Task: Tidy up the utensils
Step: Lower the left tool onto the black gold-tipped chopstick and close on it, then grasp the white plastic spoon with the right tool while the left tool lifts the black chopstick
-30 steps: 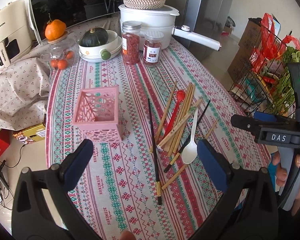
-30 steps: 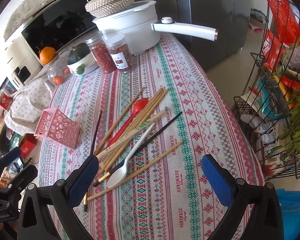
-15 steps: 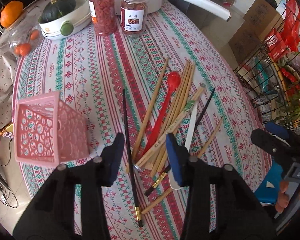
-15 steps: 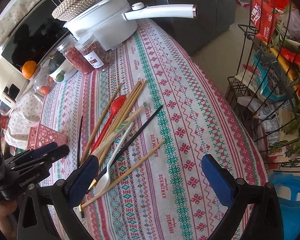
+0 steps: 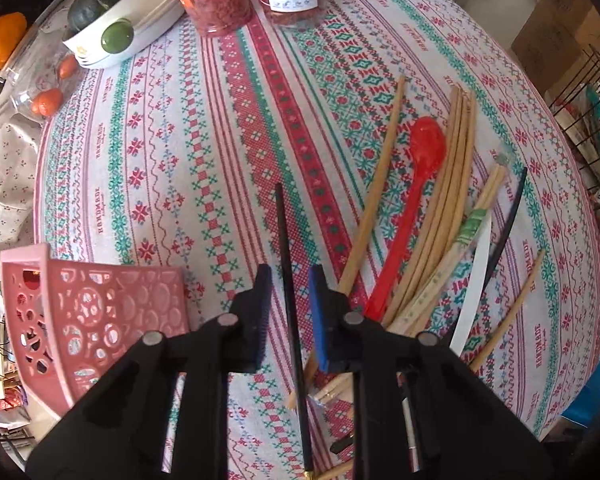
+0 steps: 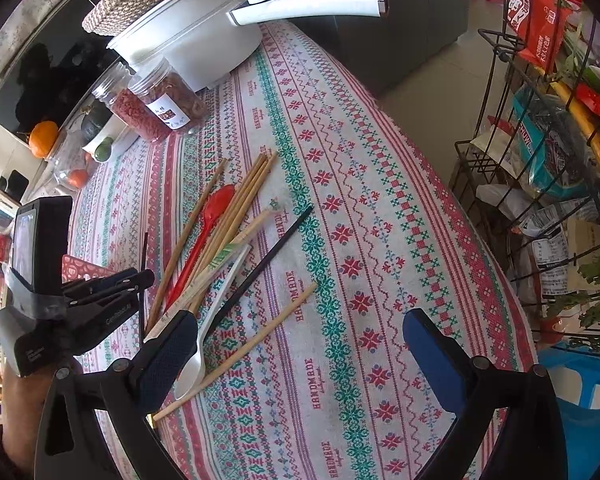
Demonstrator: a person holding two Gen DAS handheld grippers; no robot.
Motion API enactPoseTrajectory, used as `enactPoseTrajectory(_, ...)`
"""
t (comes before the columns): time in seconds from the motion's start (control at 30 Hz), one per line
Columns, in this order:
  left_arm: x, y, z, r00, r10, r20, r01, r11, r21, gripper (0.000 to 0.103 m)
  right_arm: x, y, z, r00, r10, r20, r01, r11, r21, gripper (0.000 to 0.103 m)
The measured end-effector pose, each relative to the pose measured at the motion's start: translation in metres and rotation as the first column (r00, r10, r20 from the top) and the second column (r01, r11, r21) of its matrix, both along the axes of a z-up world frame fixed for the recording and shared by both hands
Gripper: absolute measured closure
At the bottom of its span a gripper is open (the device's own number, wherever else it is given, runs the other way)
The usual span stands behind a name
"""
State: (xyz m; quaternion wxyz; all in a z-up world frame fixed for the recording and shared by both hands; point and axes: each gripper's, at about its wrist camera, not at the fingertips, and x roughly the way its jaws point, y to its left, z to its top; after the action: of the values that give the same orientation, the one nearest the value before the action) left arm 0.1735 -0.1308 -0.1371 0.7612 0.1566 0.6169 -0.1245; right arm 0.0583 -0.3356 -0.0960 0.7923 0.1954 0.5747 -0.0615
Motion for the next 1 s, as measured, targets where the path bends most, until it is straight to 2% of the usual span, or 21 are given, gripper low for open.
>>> enactPoseTrajectory(0.1, -0.001, 0.008, 0.002, 1.000, 0.004, -0.022, -0.006, 0.996, -0.093, 0.097, 0.003, 0.000, -0.008, 1.000, 0.006, -0.017, -0.006, 1.000, 0.016, 0.000)
enactPoseTrajectory(0.23, -0.020, 0.015, 0.025, 0.997, -0.053, 0.062, 0.061, 0.987, -0.146, 0.097, 0.008, -0.003, -0.019, 1.000, -0.009, -0.022, 0.010, 0.998, 0.057, 0.001)
enactPoseTrajectory(0.37, -0.047, 0.030, 0.054, 0.986, -0.096, 0.134, 0.123, 0.971, -0.207, 0.097, 0.013, -0.006, -0.028, 0.999, -0.041, -0.024, 0.044, 0.994, 0.096, 0.008)
enactPoseTrajectory(0.47, -0.067, 0.042, 0.073, 0.977, -0.116, 0.176, 0.160, 0.953, -0.256, 0.097, 0.017, -0.001, -0.034, 0.999, -0.041, -0.027, 0.045, 0.984, 0.170, 0.026)
enactPoseTrajectory(0.6, -0.088, 0.061, 0.086, 0.963, -0.129, 0.235, 0.195, 0.938, -0.288, 0.097, 0.024, 0.019, -0.039, 1.000, 0.007, -0.029, 0.000, 0.972, 0.237, 0.042)
enactPoseTrajectory(0.63, -0.089, 0.067, 0.085, 0.962, -0.124, 0.245, 0.197, 0.934, -0.300, 0.097, 0.027, 0.024, -0.039, 0.999, 0.018, -0.028, -0.011, 0.971, 0.237, 0.044)
enactPoseTrajectory(0.7, -0.095, 0.080, 0.087, 0.961, -0.101, 0.256, 0.186, 0.924, -0.333, 0.097, 0.032, 0.033, -0.041, 0.999, 0.034, -0.022, -0.028, 0.971, 0.236, 0.057)
enactPoseTrajectory(0.87, -0.094, 0.098, 0.088, 0.969, -0.071, 0.236, 0.159, 0.911, -0.381, 0.097, 0.045, 0.047, -0.053, 0.998, 0.042, -0.044, -0.032, 0.975, 0.222, 0.080)
enactPoseTrajectory(1.0, -0.094, 0.112, 0.087, 0.976, -0.049, 0.214, 0.135, 0.903, -0.409, 0.097, 0.054, 0.056, -0.062, 0.997, 0.040, -0.072, -0.025, 0.981, 0.191, 0.085)
